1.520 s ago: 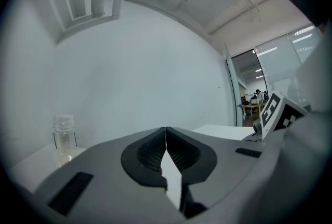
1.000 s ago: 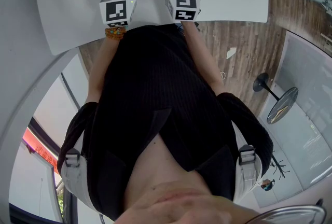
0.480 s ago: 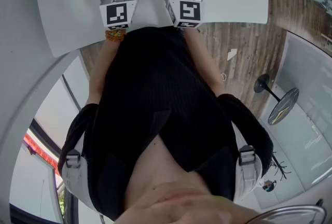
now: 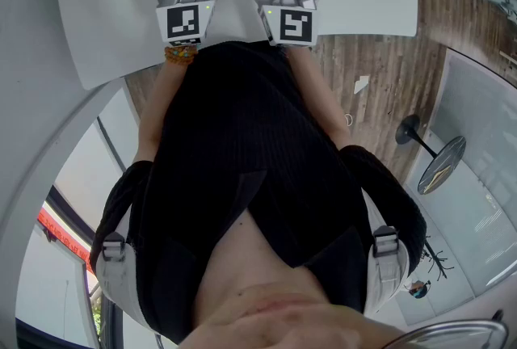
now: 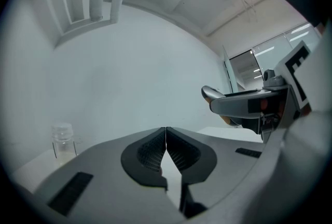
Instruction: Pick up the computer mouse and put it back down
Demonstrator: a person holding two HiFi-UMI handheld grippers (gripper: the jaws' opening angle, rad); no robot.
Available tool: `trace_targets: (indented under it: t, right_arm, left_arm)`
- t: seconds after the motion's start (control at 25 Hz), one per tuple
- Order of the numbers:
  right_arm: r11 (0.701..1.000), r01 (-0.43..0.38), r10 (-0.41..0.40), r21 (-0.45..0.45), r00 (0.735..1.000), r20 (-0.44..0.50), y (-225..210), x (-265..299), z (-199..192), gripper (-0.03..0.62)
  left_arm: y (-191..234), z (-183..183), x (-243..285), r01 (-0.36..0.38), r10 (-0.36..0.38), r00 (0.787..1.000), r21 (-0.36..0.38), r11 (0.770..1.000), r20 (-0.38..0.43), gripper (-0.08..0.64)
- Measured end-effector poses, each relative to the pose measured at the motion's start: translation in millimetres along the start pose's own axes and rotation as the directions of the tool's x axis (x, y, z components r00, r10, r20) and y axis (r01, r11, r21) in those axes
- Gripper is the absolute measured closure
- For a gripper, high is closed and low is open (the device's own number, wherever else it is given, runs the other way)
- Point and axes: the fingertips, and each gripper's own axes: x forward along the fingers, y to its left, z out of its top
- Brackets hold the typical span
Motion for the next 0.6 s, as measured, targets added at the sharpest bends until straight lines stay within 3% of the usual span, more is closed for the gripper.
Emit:
trace_targets:
  t: [0.6]
  right_arm:
    - [1.0,0.016,-0.016,-0.005,0.999,0.035,-3.5,-0.8,8.3,0.307]
  left_arm:
    - [0.4,-2.7,1.3,0.002,-0.002,1.0,-0.001,1.0,-0.008,0.546]
